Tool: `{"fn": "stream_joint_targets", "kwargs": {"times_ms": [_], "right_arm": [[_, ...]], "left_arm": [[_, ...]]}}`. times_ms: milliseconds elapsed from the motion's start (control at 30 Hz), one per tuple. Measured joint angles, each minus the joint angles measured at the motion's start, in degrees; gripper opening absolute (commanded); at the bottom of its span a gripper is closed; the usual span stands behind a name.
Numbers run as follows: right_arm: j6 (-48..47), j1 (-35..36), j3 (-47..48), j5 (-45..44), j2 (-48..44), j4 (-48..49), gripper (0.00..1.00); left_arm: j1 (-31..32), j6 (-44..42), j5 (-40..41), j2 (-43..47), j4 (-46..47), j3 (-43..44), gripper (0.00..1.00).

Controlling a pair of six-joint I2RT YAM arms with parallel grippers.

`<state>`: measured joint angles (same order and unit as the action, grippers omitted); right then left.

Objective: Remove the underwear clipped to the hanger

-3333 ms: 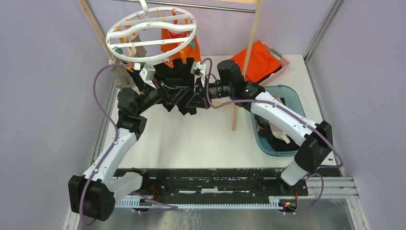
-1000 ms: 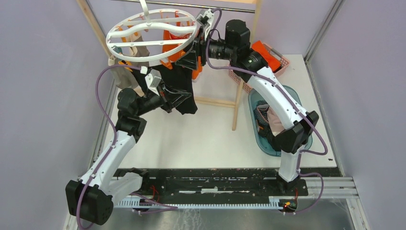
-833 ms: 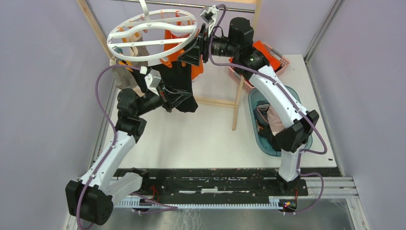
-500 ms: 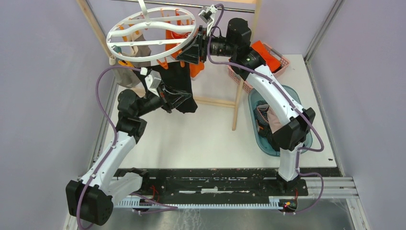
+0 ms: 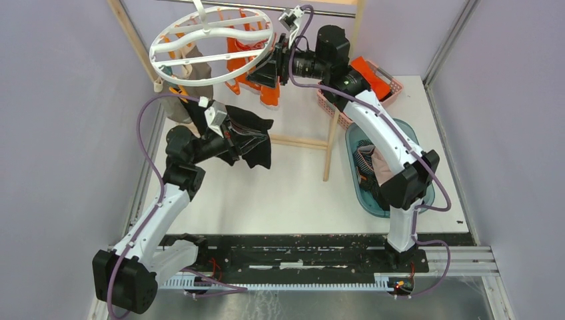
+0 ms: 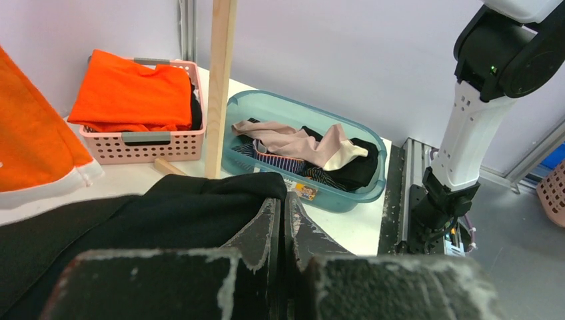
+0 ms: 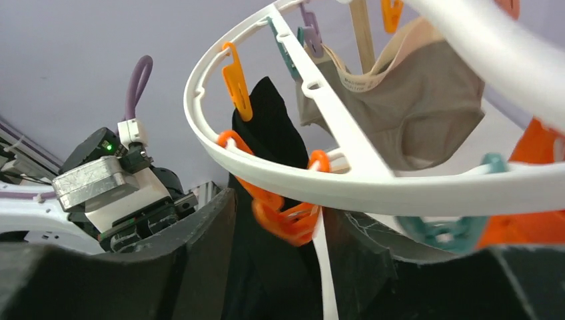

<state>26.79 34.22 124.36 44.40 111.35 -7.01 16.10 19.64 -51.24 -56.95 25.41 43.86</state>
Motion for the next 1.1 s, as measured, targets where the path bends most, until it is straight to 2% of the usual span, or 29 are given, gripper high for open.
{"fn": "stream_joint_targets", "kwargs": {"times_ms": [100, 233, 367, 600, 733, 967, 1033, 1100], "right_arm": [[-0.92, 0.07, -1.46, -1.14, -0.92, -2.29, 0.85], [-3.76, -0.2, -7.08, -1.97, -3.93, -5.99, 0.88], [-6.95, -0.61, -17.31, -2.75, -10.32, -8.37, 0.88], [-12.2, -1.27, -34.69, -3.3, -24.15, -6.8, 0.86], [-14.8, -0.74, -43.34, -3.5, -28.72, -3.08, 0.84], [-15.39, 3.69, -46.71, -3.82, -23.85, 1.6, 0.77], [-14.32, 4.66, -46.69, -3.26, -21.94, 3.13, 0.72], [-13.11, 5.49, -46.42, -2.54, -20.11, 4.04, 0.62]], "left_arm": [[-0.02, 0.0, 0.07, 0.04, -0.04, 0.0, 0.03], [0.0, 0.0, 0.33, 0.42, -0.22, 0.0, 0.03], [0.0, 0.04, 1.55, 0.59, -0.33, 0.0, 0.03], [0.0, 1.01, 4.85, 0.59, -1.31, 1.01, 0.03], [0.0, 4.0, 6.64, 0.35, -1.29, 2.8, 0.03], [0.17, 10.45, 7.26, -0.17, 0.28, 4.39, 0.03], [0.17, 12.2, 7.61, -0.28, 1.4, 4.39, 0.03], [0.17, 13.44, 7.8, -0.42, 2.78, 4.28, 0.03]]}}
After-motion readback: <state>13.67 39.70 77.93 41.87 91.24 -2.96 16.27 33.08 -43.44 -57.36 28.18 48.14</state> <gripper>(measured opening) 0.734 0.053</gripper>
